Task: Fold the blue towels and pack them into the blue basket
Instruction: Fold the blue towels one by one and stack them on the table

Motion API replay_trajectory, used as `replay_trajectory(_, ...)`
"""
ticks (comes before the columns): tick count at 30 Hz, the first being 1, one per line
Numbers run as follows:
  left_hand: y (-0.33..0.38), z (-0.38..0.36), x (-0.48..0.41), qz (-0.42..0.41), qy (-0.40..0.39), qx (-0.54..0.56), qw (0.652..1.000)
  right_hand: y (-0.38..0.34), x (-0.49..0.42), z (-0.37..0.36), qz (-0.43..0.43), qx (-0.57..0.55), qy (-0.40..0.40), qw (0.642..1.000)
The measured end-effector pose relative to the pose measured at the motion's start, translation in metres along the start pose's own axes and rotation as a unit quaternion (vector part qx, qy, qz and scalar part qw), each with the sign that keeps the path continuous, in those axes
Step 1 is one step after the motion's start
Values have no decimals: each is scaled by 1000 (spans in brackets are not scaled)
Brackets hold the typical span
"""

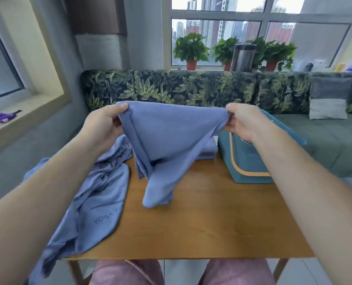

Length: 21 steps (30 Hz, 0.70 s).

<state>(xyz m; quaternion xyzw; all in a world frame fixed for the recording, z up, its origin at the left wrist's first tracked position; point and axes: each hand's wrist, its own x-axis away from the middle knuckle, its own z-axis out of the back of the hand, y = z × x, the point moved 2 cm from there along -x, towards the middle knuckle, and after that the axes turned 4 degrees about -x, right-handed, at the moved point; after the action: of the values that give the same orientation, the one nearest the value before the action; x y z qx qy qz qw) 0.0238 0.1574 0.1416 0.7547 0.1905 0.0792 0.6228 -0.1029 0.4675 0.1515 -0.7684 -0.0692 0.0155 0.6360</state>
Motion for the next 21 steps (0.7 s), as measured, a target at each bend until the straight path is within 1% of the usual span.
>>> replay_trajectory(3, 19, -2, 2, -19, 5, -27, 999, -25, 5, -3, 31, -5, -7, 999)
replay_trajectory(6, 30, -3, 2, 7, -4, 3, 1000, -40, 8, -1, 51, 2, -19, 999)
replay_trajectory(8, 34, -3, 6, 17, -4, 34, 999, -44, 15, 0, 58, -10, -47, 997)
replay_trajectory(10, 37, -5, 3, -2, -9, 61, 998, -49, 22, 2, 68, -4, -95, 993)
replay_trajectory(13, 47, -5, 18, -26, 18, 94, 995, -60, 42, 11, 112, -1, -133, 985)
replay_trajectory(15, 52, -7, 23, -27, 16, 79, 996, -67, 49, 16, 135, 25, -123, 983)
replay_trajectory(18, 53, -11, 30, -24, 4, 52, 998, -67, 55, 21, 166, 125, -82, 975)
replay_trajectory(21, 43, -12, 26, -5, 29, 45, 999, -63, 52, 24, 139, 174, -45, 974)
